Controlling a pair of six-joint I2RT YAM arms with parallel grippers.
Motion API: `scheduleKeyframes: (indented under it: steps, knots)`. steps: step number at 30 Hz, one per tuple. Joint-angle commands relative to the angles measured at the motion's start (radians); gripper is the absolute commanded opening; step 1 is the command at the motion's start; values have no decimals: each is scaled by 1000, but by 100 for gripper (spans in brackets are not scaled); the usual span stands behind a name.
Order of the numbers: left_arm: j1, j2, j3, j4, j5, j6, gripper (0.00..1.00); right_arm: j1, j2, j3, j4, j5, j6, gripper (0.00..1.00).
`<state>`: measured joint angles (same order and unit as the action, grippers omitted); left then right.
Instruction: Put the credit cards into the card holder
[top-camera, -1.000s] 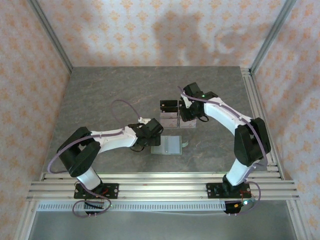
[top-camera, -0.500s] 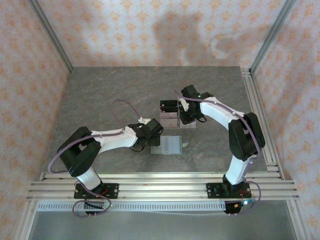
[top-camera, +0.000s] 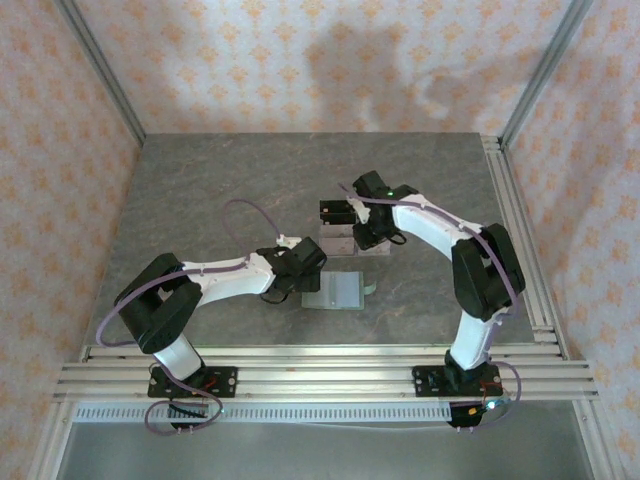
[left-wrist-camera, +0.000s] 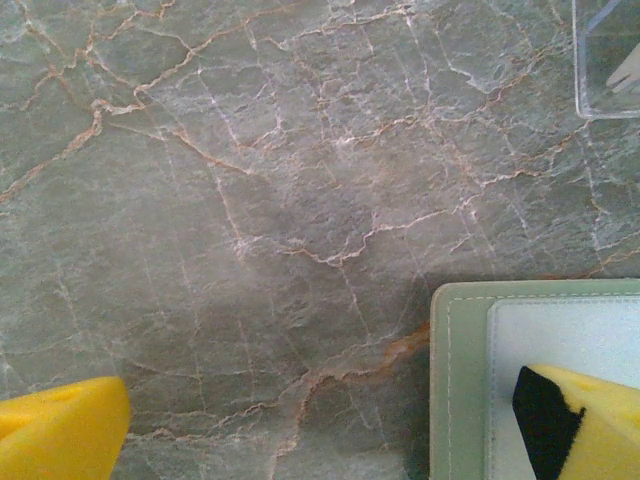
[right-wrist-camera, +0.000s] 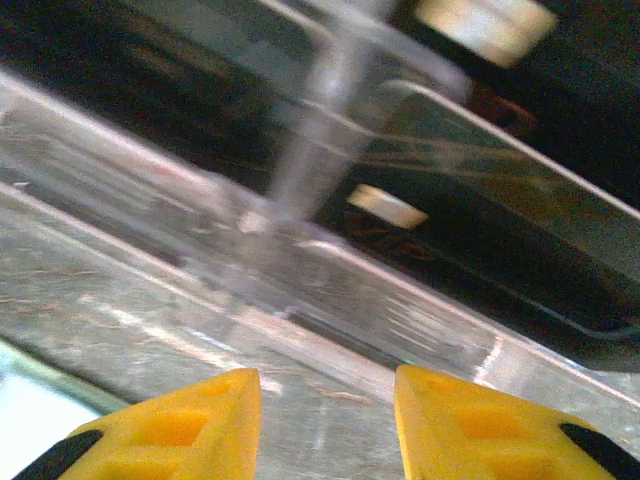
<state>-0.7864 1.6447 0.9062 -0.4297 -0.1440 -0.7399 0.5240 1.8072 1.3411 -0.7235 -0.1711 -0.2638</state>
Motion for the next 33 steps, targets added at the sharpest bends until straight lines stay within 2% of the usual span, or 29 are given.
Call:
scheduleKeyframes:
  steps: [1, 12, 23, 33]
  knots:
    - [-3, -45, -19, -20, -58, -24, 100, 52, -19, 63, -41, 22, -34, 40]
    - [34, -176, -59, -58, -95, -53, 100, 106, 101, 202, -73, 1, -96, 39]
    - [117, -380, -194, -77, -140, -113, 100, 125, 192, 261, -71, 16, -136, 38]
    - [131, -406, -222, -73, -134, -121, 100, 149, 224, 266, -79, 77, -173, 36]
